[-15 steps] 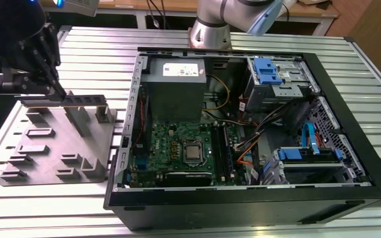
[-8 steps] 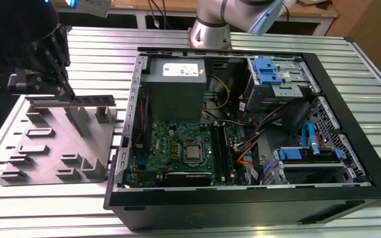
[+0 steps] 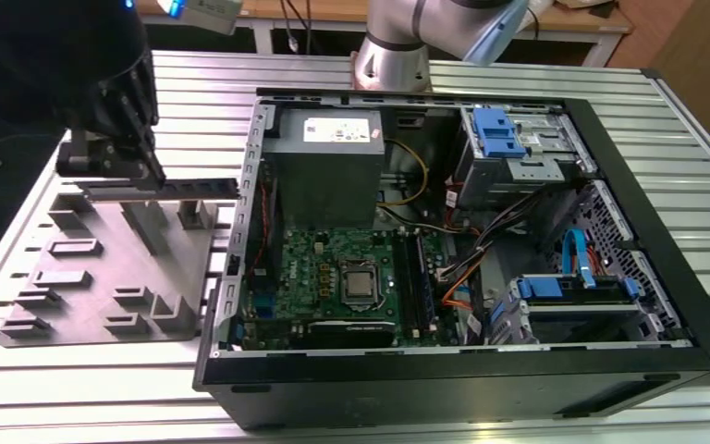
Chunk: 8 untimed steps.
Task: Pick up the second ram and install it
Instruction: 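Pick up the second ram and move it above second insertion slot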
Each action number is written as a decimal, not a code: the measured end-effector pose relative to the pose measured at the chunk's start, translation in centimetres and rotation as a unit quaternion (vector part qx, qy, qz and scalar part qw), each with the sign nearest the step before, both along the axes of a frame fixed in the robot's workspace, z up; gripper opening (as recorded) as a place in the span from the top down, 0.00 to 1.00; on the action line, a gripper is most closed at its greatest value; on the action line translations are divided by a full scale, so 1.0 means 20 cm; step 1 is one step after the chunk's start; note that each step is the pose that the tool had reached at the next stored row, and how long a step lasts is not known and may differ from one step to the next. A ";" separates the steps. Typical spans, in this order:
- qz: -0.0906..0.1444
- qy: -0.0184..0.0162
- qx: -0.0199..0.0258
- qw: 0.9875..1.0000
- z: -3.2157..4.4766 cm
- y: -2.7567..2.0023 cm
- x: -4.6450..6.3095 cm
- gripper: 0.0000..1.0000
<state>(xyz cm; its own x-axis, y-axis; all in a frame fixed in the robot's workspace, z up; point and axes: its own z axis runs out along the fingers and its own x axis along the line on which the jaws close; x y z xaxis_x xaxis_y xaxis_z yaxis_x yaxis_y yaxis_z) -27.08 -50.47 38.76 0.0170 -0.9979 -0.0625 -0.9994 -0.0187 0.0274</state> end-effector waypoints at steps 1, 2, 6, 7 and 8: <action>0.000 0.000 0.000 1.000 -0.001 0.000 0.01 0.92; 0.000 0.000 0.000 1.000 -0.001 0.000 0.03 0.92; 0.000 0.000 0.000 1.000 -0.003 0.000 0.08 0.92; 0.000 0.000 0.000 1.000 -0.004 0.000 0.09 0.92; 0.000 0.000 0.000 1.000 -0.004 0.000 0.10 0.92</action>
<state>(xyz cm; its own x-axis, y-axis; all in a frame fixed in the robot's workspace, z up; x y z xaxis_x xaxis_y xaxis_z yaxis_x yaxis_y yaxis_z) -25.04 -50.47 38.68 0.0169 -0.9979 -0.0625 -0.9994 -0.0187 0.0274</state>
